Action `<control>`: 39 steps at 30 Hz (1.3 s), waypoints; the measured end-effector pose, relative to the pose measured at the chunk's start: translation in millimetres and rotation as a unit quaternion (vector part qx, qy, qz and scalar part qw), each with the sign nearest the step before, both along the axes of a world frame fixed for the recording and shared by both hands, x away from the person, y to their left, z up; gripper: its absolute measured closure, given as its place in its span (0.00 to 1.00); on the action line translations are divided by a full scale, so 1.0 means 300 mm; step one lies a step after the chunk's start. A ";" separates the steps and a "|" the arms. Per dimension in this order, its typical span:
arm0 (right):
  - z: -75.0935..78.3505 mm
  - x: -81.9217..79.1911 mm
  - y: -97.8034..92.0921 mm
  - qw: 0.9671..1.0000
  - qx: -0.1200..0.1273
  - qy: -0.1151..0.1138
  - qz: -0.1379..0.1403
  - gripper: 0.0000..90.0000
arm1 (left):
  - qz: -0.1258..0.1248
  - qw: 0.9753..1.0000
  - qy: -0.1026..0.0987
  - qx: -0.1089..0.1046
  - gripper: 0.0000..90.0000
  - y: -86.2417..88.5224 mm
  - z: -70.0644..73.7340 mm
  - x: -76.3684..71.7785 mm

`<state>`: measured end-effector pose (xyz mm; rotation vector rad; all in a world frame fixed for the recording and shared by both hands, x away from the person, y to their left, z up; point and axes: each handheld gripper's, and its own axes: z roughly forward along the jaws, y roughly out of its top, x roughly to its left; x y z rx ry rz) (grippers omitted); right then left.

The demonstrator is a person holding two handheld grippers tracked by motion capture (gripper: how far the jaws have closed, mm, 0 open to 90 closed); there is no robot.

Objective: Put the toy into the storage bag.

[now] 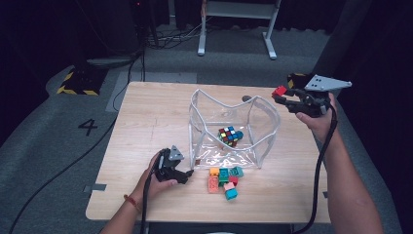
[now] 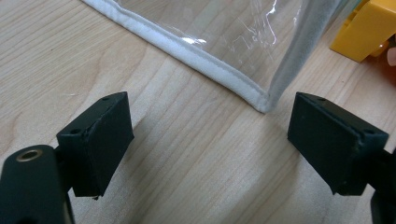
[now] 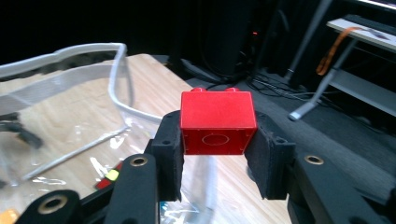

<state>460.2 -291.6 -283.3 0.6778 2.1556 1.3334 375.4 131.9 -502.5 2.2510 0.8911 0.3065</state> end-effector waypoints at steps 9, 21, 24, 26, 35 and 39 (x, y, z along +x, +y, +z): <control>-0.015 -0.024 0.102 0.998 -0.020 0.011 0.063 0.66 | 0.006 1.000 0.000 0.005 0.16 0.001 0.002 -0.002; -0.057 -0.020 0.195 0.991 -0.065 0.029 0.115 0.66 | 0.003 1.000 -0.001 0.004 0.16 0.001 0.002 -0.001; -0.063 -0.015 0.217 0.988 -0.086 0.039 0.126 0.66 | 0.003 1.000 -0.004 0.006 0.16 0.001 0.002 -0.001; -0.067 -0.003 0.234 0.984 -0.110 0.051 0.134 0.66 | 0.002 1.000 0.001 0.001 0.16 0.000 0.001 -0.001; -0.099 0.060 0.297 0.962 -0.199 0.094 0.160 0.66 | 0.001 1.000 -0.007 0.005 0.16 0.001 0.002 0.001; -0.117 0.079 0.313 0.955 -0.223 0.114 0.161 0.66 | 0.005 1.000 -0.002 0.006 0.16 0.001 0.002 -0.002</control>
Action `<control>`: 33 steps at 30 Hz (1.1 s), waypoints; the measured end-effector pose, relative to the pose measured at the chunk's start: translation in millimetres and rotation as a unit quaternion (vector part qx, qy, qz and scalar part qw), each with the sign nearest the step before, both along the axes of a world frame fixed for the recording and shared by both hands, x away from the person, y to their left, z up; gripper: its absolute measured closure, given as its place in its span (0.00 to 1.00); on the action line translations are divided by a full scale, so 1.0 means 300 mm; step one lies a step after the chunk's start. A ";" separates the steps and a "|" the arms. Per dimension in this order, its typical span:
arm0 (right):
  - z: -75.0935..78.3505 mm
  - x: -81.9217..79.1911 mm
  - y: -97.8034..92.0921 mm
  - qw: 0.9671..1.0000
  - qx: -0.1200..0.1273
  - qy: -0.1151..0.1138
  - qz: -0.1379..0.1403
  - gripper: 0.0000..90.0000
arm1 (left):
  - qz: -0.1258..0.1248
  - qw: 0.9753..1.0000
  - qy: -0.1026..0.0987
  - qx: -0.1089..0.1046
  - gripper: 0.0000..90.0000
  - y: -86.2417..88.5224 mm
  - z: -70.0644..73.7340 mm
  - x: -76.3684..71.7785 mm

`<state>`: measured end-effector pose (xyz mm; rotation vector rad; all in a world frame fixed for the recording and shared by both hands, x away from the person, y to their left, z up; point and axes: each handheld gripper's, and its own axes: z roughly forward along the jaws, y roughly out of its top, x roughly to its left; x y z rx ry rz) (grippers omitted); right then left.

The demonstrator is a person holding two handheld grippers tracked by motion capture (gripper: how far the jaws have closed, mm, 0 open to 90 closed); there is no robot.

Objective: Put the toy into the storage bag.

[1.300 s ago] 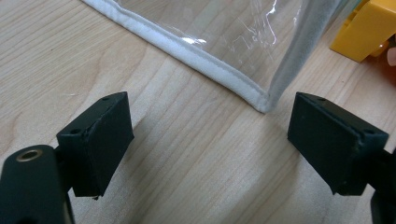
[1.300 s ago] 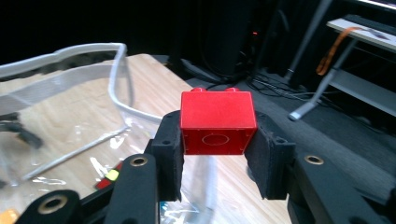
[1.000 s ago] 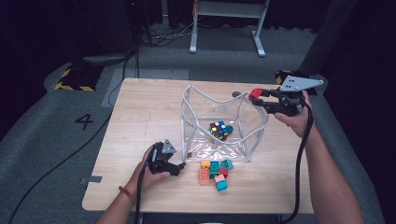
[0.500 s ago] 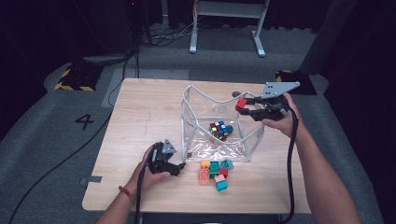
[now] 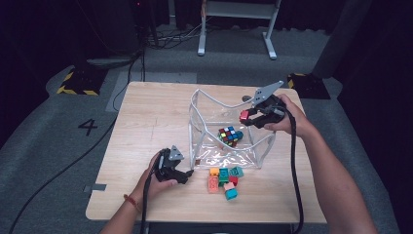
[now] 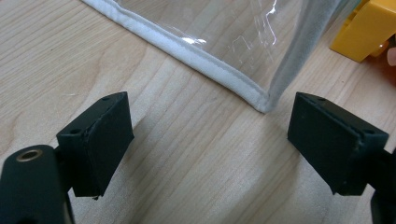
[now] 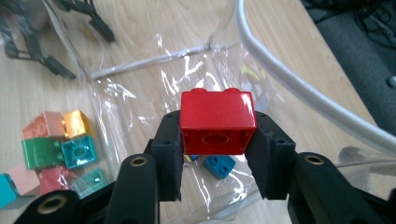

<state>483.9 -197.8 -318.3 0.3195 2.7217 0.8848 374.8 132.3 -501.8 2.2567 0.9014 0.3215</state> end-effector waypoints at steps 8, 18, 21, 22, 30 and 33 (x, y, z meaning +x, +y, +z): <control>-0.013 0.047 0.005 0.999 -0.032 0.026 -0.011 0.66 | 0.000 1.000 -0.001 0.000 0.16 0.000 0.000 0.000; -0.024 0.076 -0.042 0.997 -0.060 0.034 -0.021 0.66 | -0.004 1.000 -0.006 -0.001 0.16 0.000 0.000 0.003; -0.022 0.074 -0.064 0.996 -0.072 0.036 -0.027 0.66 | -0.004 1.000 -0.006 0.000 0.16 0.000 0.000 0.003; -0.021 0.075 -0.070 0.996 -0.075 0.033 -0.028 0.66 | -0.002 1.000 -0.002 0.000 0.16 0.000 0.000 0.001; -0.012 0.069 -0.118 0.994 -0.093 0.044 -0.036 0.65 | -0.004 1.000 -0.006 -0.001 0.16 0.000 -0.001 0.003; -0.012 0.067 -0.133 0.993 -0.098 0.048 -0.041 0.65 | -0.005 1.000 -0.003 -0.003 0.16 -0.001 -0.002 0.003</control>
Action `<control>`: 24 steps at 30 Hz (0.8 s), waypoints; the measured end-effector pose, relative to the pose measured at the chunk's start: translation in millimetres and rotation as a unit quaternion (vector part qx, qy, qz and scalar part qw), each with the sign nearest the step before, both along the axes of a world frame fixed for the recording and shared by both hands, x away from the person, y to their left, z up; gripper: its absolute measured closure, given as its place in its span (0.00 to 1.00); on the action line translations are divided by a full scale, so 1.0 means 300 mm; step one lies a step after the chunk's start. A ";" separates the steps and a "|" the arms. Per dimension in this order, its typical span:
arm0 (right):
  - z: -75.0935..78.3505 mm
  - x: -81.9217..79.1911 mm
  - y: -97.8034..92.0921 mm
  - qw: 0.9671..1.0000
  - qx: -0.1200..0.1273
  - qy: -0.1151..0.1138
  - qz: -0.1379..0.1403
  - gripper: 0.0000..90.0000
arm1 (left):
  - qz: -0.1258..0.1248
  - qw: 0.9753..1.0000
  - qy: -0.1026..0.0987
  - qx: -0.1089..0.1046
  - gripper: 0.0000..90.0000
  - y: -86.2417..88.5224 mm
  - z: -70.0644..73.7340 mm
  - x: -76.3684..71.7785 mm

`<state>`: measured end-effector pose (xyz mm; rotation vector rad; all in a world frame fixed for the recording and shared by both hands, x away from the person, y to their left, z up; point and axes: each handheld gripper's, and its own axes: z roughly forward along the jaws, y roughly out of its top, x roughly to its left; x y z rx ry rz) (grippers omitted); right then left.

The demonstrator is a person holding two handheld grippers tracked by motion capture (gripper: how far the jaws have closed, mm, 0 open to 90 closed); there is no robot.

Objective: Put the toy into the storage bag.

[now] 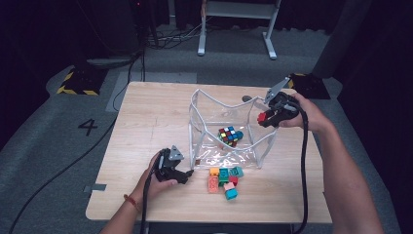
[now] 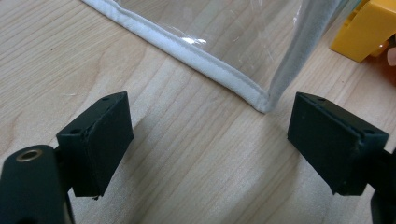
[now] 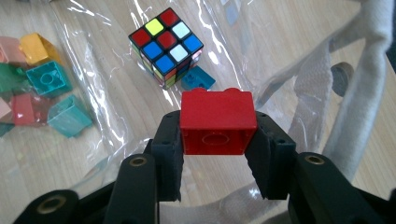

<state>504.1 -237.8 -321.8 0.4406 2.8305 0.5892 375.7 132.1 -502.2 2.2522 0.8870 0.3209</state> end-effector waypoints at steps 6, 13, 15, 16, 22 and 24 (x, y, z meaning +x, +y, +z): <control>0.005 -0.009 -0.014 1.000 0.005 -0.010 0.000 0.64 | 0.000 1.000 -0.003 0.003 0.16 0.001 0.001 0.000; 0.003 -0.012 -0.021 1.000 0.012 -0.012 -0.003 0.62 | -0.001 1.000 -0.001 0.001 0.16 0.000 0.001 0.000; 0.004 -0.016 -0.022 1.000 0.014 -0.013 -0.006 0.62 | -0.001 1.000 0.000 0.001 0.16 0.000 0.000 0.000; 0.007 -0.016 -0.024 1.000 0.016 -0.016 -0.002 0.61 | 0.000 1.000 -0.002 0.002 0.16 0.001 0.001 0.000; 0.017 -0.034 -0.033 0.998 0.052 -0.027 -0.012 0.55 | -0.001 1.000 0.003 -0.003 0.16 -0.001 -0.001 -0.001; 0.028 -0.045 -0.040 0.997 0.069 -0.032 -0.014 0.52 | 0.001 1.000 0.004 -0.003 0.16 -0.001 -0.001 -0.001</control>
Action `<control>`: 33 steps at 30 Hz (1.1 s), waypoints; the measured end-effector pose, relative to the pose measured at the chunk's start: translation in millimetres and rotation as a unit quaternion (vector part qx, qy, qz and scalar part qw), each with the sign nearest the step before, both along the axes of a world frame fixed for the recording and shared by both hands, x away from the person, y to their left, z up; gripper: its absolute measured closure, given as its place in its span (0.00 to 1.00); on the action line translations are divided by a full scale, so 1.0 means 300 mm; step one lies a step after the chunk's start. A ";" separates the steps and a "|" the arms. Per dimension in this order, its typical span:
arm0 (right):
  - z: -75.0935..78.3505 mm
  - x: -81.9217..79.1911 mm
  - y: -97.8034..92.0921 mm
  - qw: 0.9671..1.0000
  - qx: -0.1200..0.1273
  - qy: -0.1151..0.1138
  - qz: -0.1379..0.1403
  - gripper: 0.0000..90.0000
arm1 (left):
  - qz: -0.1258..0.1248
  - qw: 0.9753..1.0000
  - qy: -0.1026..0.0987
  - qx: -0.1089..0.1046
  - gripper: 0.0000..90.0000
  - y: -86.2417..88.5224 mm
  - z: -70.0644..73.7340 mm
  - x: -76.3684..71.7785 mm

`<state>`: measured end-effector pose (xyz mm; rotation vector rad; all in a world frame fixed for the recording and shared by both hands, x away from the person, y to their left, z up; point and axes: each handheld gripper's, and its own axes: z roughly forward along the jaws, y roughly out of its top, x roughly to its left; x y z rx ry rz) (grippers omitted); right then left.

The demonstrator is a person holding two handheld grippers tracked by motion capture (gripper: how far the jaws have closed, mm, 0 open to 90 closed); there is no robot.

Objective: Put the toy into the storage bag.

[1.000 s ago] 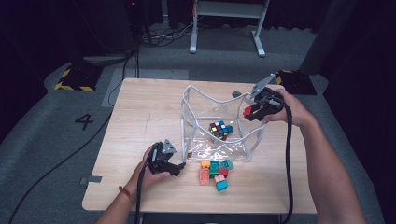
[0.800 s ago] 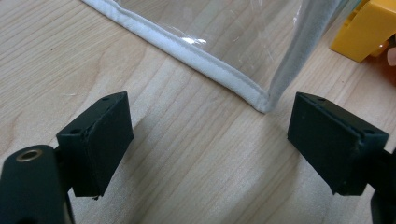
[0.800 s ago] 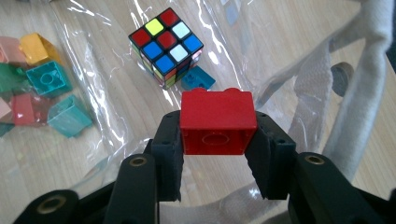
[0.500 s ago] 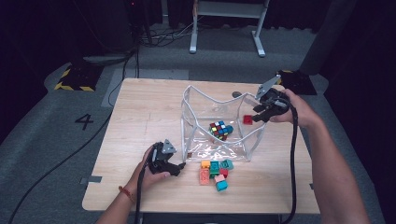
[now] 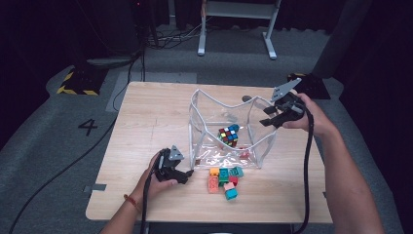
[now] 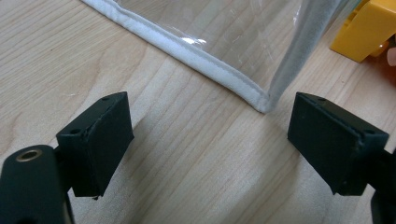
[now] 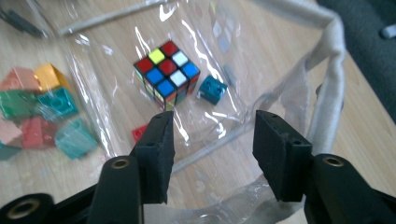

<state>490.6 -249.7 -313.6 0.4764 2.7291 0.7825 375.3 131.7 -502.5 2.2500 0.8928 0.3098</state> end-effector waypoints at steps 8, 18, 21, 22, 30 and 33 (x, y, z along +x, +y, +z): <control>0.060 -0.061 -0.038 0.993 0.082 -0.071 -0.041 0.34 | -0.001 1.000 -0.001 0.000 0.16 0.000 0.000 0.001; 0.102 -0.146 -0.091 0.977 0.147 -0.117 -0.101 0.27 | -0.001 1.000 0.000 0.001 0.16 0.000 0.000 0.000; 0.106 -0.175 -0.119 0.972 0.166 -0.127 -0.107 0.27 | 0.000 1.000 0.000 0.000 0.16 0.000 0.000 0.000; 0.105 -0.183 -0.127 0.971 0.170 -0.128 -0.107 0.27 | 0.000 1.000 0.000 0.001 0.16 0.000 0.000 0.000; 0.079 -0.249 -0.189 0.965 0.191 -0.138 -0.116 0.27 | 0.000 1.000 0.000 0.001 0.16 0.000 0.001 0.000; 0.059 -0.274 -0.211 0.963 0.198 -0.139 -0.116 0.27 | 0.000 1.000 0.000 0.001 0.16 0.000 0.001 0.000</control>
